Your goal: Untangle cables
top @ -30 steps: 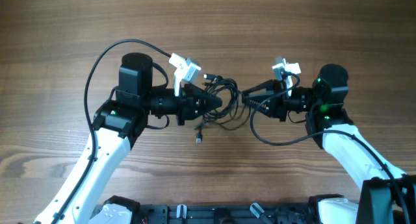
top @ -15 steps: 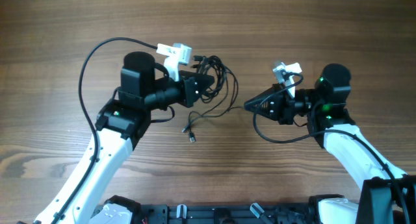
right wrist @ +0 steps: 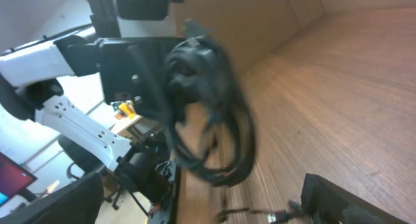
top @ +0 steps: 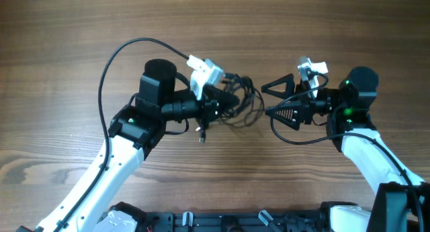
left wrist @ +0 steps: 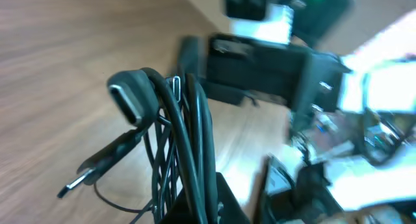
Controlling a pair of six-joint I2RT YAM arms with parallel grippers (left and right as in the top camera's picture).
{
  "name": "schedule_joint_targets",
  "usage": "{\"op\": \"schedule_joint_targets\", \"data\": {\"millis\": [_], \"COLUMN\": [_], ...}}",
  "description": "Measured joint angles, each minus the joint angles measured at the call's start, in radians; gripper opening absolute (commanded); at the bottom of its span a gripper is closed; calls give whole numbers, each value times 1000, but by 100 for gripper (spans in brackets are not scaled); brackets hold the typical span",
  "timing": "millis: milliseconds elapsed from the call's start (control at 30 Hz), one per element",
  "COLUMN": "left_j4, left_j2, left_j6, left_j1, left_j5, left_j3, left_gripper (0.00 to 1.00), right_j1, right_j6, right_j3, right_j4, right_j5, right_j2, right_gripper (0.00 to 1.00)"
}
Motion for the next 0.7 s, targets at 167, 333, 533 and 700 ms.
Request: {"op": "schedule_joint_targets", "data": {"millis": [167,333,533,700], "left_j4": [-3,3,16,131], "left_j2": [1,40,119,121], "left_j6": [51,73,76,76], "left_j1": [0,-22,-46,-46], "left_j5": [151,220,213,191], "left_j3": [0,0,0,0], "left_gripper": [4,4,20,100], "right_j1": [0,18,40,41], "right_j6": [-17,-17,0,20], "right_j3": [0,0,0,0], "right_j4": [0,0,-4,-9], "right_j5": [0,-1,-13,-10], "right_j2": [0,0,0,0], "right_gripper": [100,82,9,4]}}
